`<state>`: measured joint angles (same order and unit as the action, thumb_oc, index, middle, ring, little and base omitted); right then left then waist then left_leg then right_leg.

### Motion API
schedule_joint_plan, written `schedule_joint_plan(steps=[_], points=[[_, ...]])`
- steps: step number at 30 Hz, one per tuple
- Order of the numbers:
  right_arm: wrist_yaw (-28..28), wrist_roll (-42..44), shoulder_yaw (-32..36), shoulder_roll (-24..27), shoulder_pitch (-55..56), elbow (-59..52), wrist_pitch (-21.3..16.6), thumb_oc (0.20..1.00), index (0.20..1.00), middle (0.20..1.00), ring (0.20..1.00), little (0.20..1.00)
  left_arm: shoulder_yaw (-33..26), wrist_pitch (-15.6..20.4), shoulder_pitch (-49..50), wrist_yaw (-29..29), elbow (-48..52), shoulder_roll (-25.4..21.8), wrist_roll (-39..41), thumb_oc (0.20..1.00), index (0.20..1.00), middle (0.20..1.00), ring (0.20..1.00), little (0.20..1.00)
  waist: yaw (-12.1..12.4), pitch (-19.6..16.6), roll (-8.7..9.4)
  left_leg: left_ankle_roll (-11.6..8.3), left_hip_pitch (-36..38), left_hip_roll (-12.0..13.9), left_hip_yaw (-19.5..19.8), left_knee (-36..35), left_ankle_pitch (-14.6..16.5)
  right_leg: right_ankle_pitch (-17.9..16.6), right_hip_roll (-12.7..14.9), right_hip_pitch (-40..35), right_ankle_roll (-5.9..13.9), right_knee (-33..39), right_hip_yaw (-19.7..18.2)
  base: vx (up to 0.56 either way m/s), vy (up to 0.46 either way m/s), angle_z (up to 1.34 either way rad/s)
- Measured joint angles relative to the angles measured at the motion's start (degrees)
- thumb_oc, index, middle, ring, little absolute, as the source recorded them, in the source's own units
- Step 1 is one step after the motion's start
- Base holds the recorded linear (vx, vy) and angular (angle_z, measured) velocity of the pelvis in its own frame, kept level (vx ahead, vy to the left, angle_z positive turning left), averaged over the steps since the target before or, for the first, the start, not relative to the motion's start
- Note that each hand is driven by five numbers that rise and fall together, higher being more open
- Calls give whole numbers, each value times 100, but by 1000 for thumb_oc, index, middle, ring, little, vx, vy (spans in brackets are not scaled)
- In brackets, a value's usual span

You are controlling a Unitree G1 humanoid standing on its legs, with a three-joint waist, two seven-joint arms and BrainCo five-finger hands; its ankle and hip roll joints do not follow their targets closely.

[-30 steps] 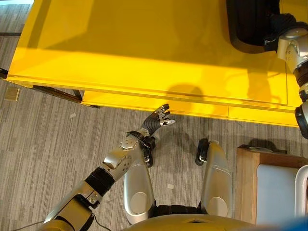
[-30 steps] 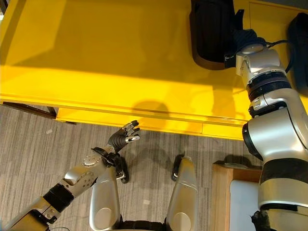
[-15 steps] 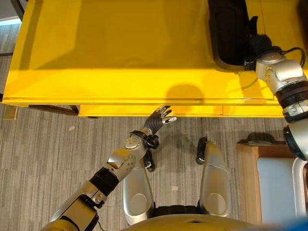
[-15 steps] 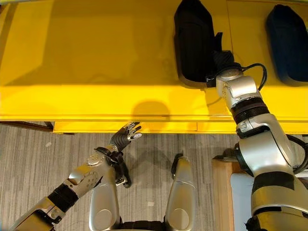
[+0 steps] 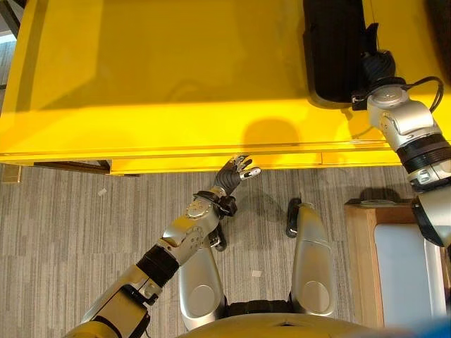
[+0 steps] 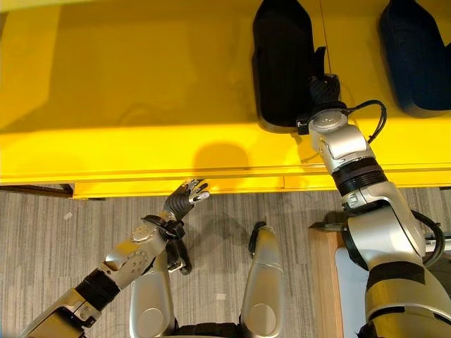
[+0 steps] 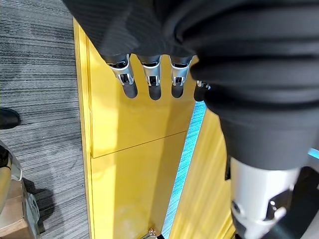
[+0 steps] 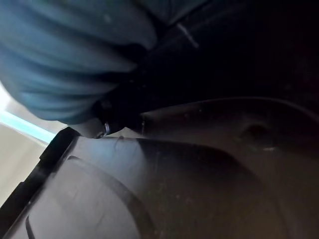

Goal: Move parts from the plastic box to the shelf.

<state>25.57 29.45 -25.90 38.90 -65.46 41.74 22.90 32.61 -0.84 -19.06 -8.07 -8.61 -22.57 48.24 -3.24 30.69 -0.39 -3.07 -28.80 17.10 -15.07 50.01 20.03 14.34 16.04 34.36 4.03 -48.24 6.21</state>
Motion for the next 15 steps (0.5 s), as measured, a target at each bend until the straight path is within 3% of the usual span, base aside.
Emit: schedule_joint_plan(steps=[9,15], points=[[-90,-162,-42,16,-264,608,-40,200,200,200,200,200,1,1,28,25,0,-48,2,1000,1000,1000,1000,1000,97,-2,-20,-63,71,-3,21,-141,-112,70,-1,18,-102,-80,32,12,-24,0],[-240,-313,-175,62,-441,782,-50,200,200,200,200,200,1,10,46,114,1,-49,11,1000,1000,1000,1000,1000,113,7,-151,-113,82,-3,44,-177,-171,91,0,18,-134,-116,50,16,-31,1]])
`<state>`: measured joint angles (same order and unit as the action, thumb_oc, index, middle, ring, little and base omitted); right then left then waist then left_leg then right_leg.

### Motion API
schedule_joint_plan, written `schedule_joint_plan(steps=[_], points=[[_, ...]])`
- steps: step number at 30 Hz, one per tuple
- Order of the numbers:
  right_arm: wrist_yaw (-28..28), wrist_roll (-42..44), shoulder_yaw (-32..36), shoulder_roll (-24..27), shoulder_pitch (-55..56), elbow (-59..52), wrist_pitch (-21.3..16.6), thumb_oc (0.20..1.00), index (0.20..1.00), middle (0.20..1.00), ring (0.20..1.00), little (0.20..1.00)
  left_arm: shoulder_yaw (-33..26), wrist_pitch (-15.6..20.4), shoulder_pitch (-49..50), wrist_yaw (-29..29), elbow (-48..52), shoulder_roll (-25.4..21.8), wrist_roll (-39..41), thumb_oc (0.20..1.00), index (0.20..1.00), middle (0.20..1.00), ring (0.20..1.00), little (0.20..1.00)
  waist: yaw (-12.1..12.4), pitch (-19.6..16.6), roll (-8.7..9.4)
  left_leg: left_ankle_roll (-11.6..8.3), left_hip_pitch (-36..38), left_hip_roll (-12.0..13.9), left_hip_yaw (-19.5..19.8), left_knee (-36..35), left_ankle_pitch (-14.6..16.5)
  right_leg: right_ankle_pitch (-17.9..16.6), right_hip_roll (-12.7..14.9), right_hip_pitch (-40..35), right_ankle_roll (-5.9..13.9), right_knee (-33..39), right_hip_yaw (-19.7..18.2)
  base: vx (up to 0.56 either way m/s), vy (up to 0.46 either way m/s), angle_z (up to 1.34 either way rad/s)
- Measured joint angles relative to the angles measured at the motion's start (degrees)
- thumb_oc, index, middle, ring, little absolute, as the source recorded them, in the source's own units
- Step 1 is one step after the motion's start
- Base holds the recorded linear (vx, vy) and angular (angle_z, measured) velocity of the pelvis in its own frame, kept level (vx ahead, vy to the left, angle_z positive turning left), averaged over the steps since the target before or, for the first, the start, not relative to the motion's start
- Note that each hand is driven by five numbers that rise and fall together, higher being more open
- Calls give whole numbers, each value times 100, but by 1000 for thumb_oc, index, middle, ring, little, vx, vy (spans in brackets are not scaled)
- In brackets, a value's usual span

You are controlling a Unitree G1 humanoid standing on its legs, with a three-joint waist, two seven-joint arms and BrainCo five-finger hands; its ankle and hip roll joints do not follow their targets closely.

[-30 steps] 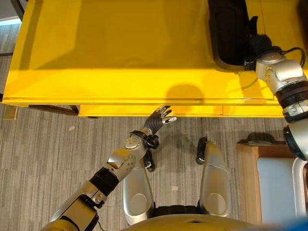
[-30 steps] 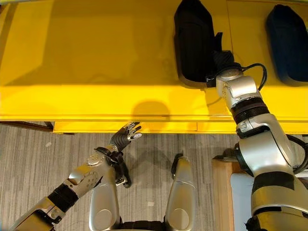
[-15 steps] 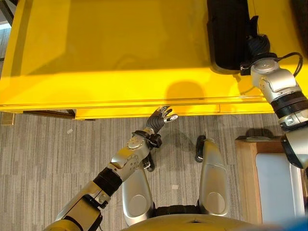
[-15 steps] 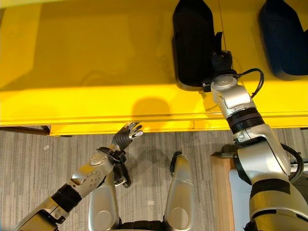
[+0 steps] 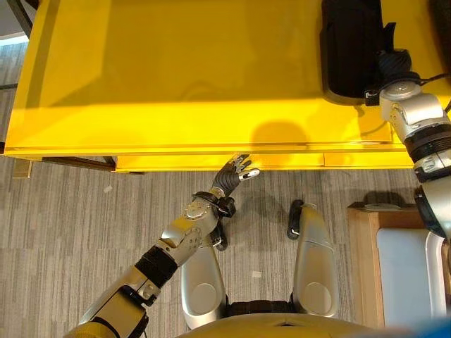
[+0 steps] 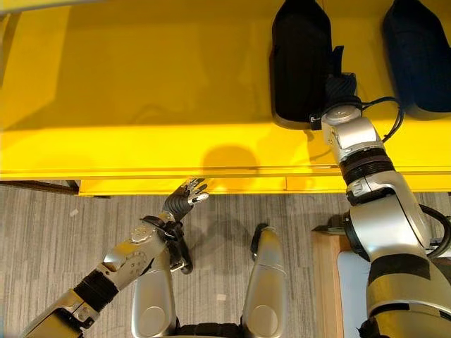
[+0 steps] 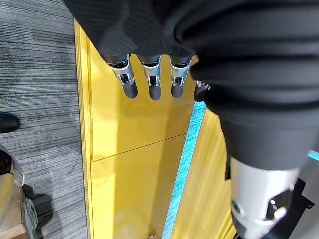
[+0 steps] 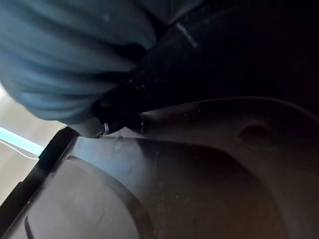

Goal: Move parts from the plastic box to the shelf.

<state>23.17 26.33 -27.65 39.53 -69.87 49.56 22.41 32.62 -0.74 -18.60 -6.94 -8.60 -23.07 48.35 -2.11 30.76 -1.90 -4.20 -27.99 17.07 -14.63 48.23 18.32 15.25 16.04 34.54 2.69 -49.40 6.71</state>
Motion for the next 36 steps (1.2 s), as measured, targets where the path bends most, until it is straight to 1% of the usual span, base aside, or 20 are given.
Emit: schedule_joint_plan(steps=[6,13,16,22,25,34,35,36], points=[[-68,-72,-78,0,-19,56,-47,200,200,200,200,200,4,42,32,86,5,-5,48,1000,1000,1000,1000,1000,11,2,-12,-7,3,1,68,-28,-30,57,0,0,-57,-77,49,29,-25,4],[-114,-108,-107,1,-19,95,-97,200,200,200,200,200,5,67,52,166,5,-38,45,1000,1000,1000,1000,1000,17,2,-17,-11,3,-1,73,-43,-45,57,0,-3,-59,-77,54,20,-11,0],[-96,-126,-107,1,-20,102,-97,200,200,200,200,200,5,111,84,185,5,-46,47,1000,1000,1000,1000,1000,28,0,-22,-42,20,-9,72,-98,-88,58,0,-9,-60,-65,63,16,-1,0],[-50,-125,-107,-3,-20,317,-105,200,200,200,200,200,27,104,168,199,5,-40,46,1000,1000,1000,1000,1000,168,-1,-55,-85,146,-9,103,-211,-147,111,3,-114,-110,-71,135,35,-10,2],[-42,-124,-107,-3,-25,382,-169,200,200,200,200,200,45,109,170,198,5,-53,46,1000,1000,1000,1000,1000,186,-1,-62,-75,141,-9,110,-213,-147,119,6,-113,-117,-75,145,28,-24,1],[-44,-114,-109,-3,-123,537,-164,200,200,200,200,200,58,108,209,232,5,-109,45,1000,1000,1000,1000,1000,235,-2,-65,-79,141,-9,135,-215,-149,160,6,-113,-135,-109,163,17,-11,1],[-40,-116,-109,-3,-123,539,-164,256,256,256,256,256,58,108,210,253,5,-110,45,1000,1000,1000,1000,1000,239,-2,-65,-79,141,-9,135,-214,-149,160,6,-113,-135,-108,163,0,0,0],[-40,-116,-109,-3,-124,540,-165,702,702,702,702,702,59,108,210,284,6,-115,44,1000,1000,1000,1000,1000,239,-2,-65,-78,140,-10,135,-214,-148,160,6,-113,-135,-108,162,0,0,0]])
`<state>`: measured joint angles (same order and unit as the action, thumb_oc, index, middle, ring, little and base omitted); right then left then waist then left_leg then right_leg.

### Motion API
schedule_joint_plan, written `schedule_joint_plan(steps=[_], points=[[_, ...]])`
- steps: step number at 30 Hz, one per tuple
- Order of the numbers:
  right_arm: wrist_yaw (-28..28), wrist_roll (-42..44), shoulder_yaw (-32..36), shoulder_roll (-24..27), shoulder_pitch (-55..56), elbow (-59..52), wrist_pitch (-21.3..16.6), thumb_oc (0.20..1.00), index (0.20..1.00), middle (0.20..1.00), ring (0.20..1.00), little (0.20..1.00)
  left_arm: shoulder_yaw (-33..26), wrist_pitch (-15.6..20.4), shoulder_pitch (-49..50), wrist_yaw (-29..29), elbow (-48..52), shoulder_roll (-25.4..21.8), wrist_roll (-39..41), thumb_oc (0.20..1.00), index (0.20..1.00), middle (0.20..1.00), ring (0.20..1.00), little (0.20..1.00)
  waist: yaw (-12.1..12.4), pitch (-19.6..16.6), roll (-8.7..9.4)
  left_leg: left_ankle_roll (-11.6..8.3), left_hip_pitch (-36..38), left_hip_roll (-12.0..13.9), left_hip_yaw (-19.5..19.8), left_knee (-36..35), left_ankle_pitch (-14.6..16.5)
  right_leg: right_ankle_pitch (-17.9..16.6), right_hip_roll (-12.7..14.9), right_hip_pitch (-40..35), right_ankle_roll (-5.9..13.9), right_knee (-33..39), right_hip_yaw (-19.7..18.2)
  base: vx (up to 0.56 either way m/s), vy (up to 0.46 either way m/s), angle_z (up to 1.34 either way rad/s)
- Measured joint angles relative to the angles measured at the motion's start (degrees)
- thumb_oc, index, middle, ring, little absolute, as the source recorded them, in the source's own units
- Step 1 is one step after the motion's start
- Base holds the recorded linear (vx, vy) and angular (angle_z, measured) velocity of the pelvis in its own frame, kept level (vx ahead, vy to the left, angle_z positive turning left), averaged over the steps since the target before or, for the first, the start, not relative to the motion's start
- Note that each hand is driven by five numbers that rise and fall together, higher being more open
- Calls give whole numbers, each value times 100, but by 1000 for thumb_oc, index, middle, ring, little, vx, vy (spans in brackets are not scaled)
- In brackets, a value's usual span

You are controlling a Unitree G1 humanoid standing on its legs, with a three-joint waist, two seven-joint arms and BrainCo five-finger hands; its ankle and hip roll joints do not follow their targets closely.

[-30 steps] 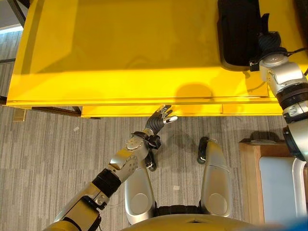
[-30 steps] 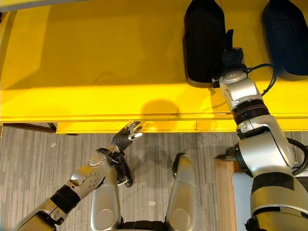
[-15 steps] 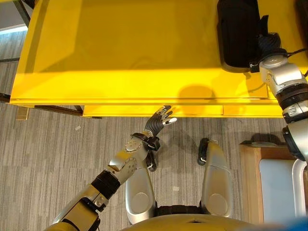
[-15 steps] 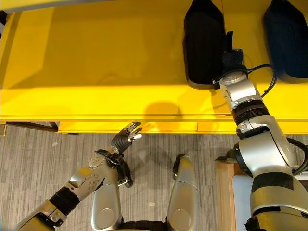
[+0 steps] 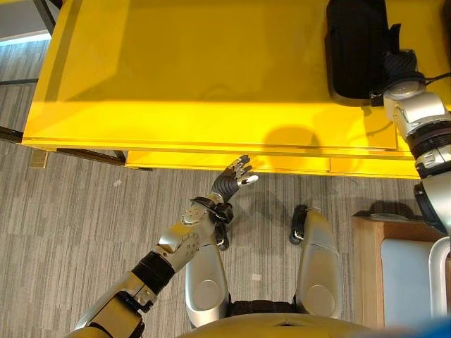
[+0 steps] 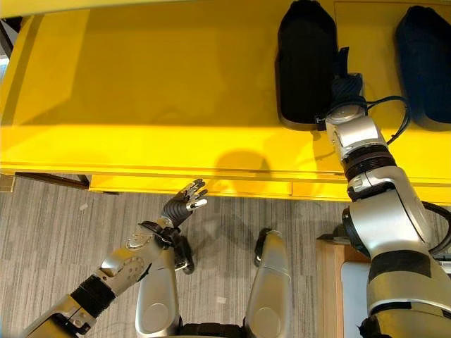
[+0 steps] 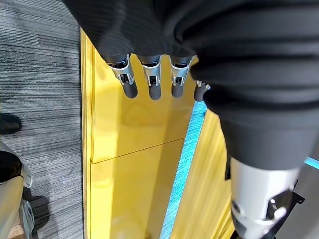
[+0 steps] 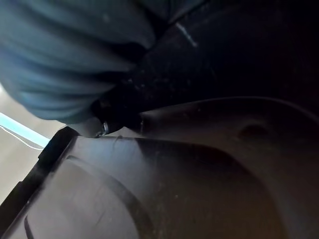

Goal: Move parts from the plastic box to the shelf.

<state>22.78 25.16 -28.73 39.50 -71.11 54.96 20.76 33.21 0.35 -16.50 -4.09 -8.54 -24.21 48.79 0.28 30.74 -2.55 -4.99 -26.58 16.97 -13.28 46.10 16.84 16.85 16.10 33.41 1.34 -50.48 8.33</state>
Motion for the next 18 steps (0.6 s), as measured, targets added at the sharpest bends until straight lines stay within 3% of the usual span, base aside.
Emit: schedule_joint_plan(steps=[1,18], points=[[0,1,0,0,-2,2,0,1000,1000,1000,1000,1000,1,0,0,1,0,-2,0,1000,1000,1000,1000,1000,0,0,0,0,0,0,0,1,0,0,0,0,0,-1,0,0,0,0],[277,21,6,-17,-7,21,-52,1000,1000,1000,1000,1000,22,-19,76,126,2,-119,1,1000,1000,1000,1000,1000,17,-1,-11,6,78,-8,1,16,3,-7,7,-100,6,14,2,4,1,0]])
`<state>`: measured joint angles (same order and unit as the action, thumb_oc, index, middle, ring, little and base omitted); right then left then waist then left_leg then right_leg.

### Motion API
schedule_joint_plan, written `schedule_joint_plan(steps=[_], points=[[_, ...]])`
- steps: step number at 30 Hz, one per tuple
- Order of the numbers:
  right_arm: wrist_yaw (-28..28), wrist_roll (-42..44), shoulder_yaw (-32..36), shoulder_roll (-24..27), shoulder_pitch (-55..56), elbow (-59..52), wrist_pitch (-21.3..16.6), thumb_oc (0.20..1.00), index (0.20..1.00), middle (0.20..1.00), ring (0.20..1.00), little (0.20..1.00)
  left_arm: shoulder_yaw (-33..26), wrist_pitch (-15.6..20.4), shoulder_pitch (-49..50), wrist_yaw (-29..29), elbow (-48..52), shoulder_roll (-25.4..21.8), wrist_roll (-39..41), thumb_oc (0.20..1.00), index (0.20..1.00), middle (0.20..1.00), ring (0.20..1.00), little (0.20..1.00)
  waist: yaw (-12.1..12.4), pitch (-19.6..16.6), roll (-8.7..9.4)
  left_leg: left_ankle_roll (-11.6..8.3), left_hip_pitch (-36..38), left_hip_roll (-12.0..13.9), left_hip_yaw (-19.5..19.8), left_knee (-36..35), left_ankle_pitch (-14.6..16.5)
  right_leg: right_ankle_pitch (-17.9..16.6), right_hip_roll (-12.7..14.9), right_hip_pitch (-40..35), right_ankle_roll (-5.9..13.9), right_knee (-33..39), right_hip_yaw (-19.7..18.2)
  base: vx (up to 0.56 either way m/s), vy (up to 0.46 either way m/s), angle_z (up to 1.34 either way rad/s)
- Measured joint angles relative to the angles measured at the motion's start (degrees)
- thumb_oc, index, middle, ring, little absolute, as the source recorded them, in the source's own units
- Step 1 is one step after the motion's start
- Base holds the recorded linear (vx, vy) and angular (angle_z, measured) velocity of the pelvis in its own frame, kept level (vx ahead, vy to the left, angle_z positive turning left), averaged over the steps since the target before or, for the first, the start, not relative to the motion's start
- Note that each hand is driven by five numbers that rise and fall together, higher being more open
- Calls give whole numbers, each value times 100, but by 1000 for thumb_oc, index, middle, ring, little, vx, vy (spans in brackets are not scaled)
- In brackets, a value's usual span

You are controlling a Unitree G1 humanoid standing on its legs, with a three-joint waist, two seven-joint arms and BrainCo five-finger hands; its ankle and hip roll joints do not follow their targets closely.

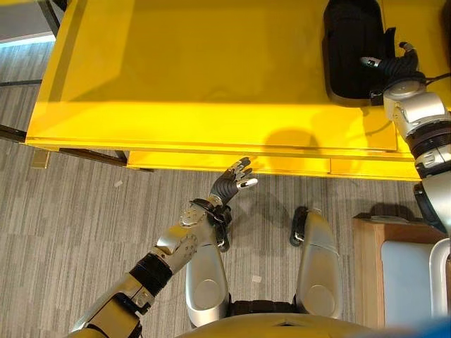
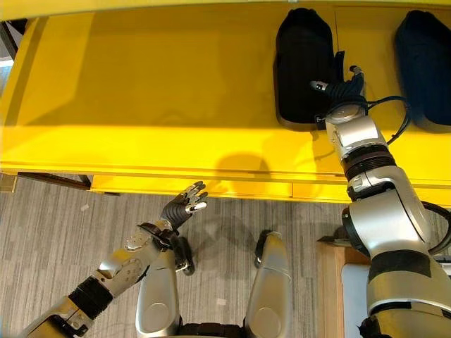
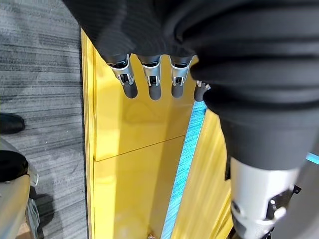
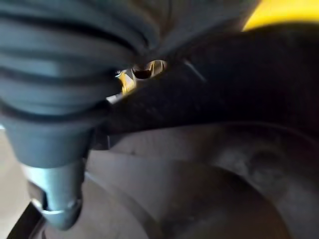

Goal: Move parts from the plastic box to the shelf.

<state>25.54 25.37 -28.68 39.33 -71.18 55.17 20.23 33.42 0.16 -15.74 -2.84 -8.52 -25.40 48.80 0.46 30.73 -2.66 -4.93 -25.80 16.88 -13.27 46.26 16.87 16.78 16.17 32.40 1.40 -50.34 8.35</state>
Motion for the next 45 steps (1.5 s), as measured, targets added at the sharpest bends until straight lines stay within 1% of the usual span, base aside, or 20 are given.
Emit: schedule_joint_plan(steps=[3,8,9,10,12,15,18,21,22,25,27,29,32,34,37,38,40,41,42,45], points=[[180,59,13,-2,3,0,-38,1000,1000,1000,1000,1000,34,-6,26,1,0,0,0,1000,1000,1000,1000,1000,4,0,-5,2,-1,-1,0,0,1,-2,0,0,2,8,0,0,0,0],[674,257,232,-13,18,-33,-457,1000,1000,1000,1000,1000,47,-6,32,-1,3,0,3,1000,1000,1000,1000,1000,-11,4,-42,2,-2,-9,-7,-15,1,-13,0,-5,15,35,-2,0,0,0],[763,256,379,-15,48,-140,-547,1000,1000,1000,1000,1000,44,-6,33,-2,10,-1,3,1000,1000,1000,1000,1000,-13,6,-50,0,-2,-12,-8,-15,1,-13,0,-7,15,36,-2,0,0,0],[892,256,524,-15,118,-376,-616,1000,1000,1000,1000,1000,40,-8,37,-3,15,0,3,1000,1000,1000,1000,1000,-23,6,-57,-3,3,-13,-10,-23,0,-14,0,-15,17,42,-2,0,0,0],[1110,250,583,-20,208,-741,-763,1000,1000,1000,1000,1000,39,-55,44,-5,52,3,2,1000,1000,1000,1000,1000,-65,10,-67,-5,70,-17,-19,-37,3,-14,-1,-85,17,68,-2,0,0,0],[1384,161,771,-18,389,-1368,-883,1000,1000,1000,1000,1000,24,-110,134,-4,188,3,3,1000,1000,1000,1000,1000,-133,4,-84,0,187,-43,-45,-130,5,-43,-3,-206,56,182,-2,0,0,0],[1599,17,909,-17,551,-1820,-915,1000,1000,1000,1000,1000,25,-115,206,-4,284,6,2,1000,1000,1000,1000,1000,-179,4,-85,1,202,-66,-52,-175,1,-78,-4,-235,82,250,-3,0,0,0],[1690,-32,1010,-18,769,-2162,-936,1000,1000,1000,1000,1000,16,-127,267,-24,282,5,-14,1000,1000,1000,1000,1000,-219,3,-87,0,304,-88,-90,-242,-1,-104,-4,-337,108,345,-21,7,19,-2],[1748,-136,1062,-21,939,-2626,-941,1000,1000,1000,1000,1000,-33,-131,325,-29,277,7,-13,1000,1000,1000,1000,1000,-247,3,-88,4,346,-103,-113,-303,-8,-136,-5,-373,121,411,-21,8,31,-7],[1763,-251,1074,-31,1255,-3314,-931,1000,1000,1000,1000,1000,-89,-134,399,-137,279,37,-15,1000,1000,1000,1000,1000,-307,4,-91,13,548,-138,-211,-473,-30,-215,-12,-529,138,589,-53,21,34,-8],[1745,-310,1109,-54,1733,-3902,-922,1000,1000,1000,1000,1000,-197,-132,529,-161,275,43,-16,1000,1000,1000,1000,1000,-355,3,-91,15,769,-186,-255,-657,-64,-250,-12,-735,182,768,-54,36,62,-4],[1555,-426,1375,-312,2855,-5051,-772,1000,1000,1000,1000,1000,-470,-111,777,-259,273,218,-84,1000,1000,1000,1000,1000,-458,4,-89,23,1041,-219,-396,-1046,-190,-458,-83,-983,192,1220,-61,32,109,-16],[1384,-421,1302,-530,3996,-5837,-686,1000,1000,1000,1000,1000,-525,-115,919,-345,281,321,-109,1000,1000,1000,1000,1000,-504,4,-86,21,1329,-266,-544,-1415,-303,-612,-135,-1210,250,1589,-108,35,82,-15],[1229,-447,1192,-547,4524,-6118,-687,1000,1000,1000,1000,1000,-578,-113,987,-485,277,369,-112,1000,1000,1000,1000,1000,-630,4,-84,30,1457,-308,-619,-1603,-359,-709,-148,-1310,286,1794,-130,24,80,-13],[981,-828,1244,-542,5255,-6860,-710,1000,1000,1000,1000,1000,-648,-113,1053,-735,270,390,-137,1000,1000,1000,1000,1000,-771,-2,-69,32,1623,-324,-723,-1920,-490,-921,-225,-1469,296,2199,-143,0,90,-14],[835,-949,1256,-538,5548,-7123,-758,1000,1000,1000,1000,1000,-649,-113,1059,-861,272,389,-291,1000,1000,1000,1000,1000,-794,-7,-59,35,1704,-344,-787,-2083,-564,-1010,-246,-1537,308,2368,-154,-2,71,-13],[567,-1039,1244,-518,6023,-7380,-832,1000,1000,1000,1000,1000,-653,-118,1096,-1022,276,392,-436,1000,1000,1000,1000,1000,-876,-17,-38,35,1865,-414,-847,-2429,-730,-1198,-264,-1696,340,2721,-143,0,64,-7],[567,-1039,1244,-518,6023,-7380,-832,1000,1000,1000,1000,1000,-653,-118,1096,-1022,276,392,-436,1000,1000,1000,1000,1000,-876,-17,-38,35,1865,-414,-847,-2429,-730,-1198,-264,-1696,340,2721,-143,4,54,-11],[388,-1038,1248,-507,6403,-7376,-855,1000,1000,1000,1000,1000,-678,-125,1170,-1100,279,382,-549,1000,1000,1000,1000,1000,-895,-72,24,27,2000,-435,-932,-2736,-878,-1398,-334,-1823,329,3087,-142,10,64,-18],[120,-1020,1304,-508,6927,-7388,-938,1000,1000,1000,1000,1000,-813,-131,1409,-1098,288,371,-566,1000,1000,1000,1000,1000,-910,-272,171,5,2206,-469,-1001,-3202,-1118,-1695,-441,-2059,318,3670,-113,9,83,-12]])
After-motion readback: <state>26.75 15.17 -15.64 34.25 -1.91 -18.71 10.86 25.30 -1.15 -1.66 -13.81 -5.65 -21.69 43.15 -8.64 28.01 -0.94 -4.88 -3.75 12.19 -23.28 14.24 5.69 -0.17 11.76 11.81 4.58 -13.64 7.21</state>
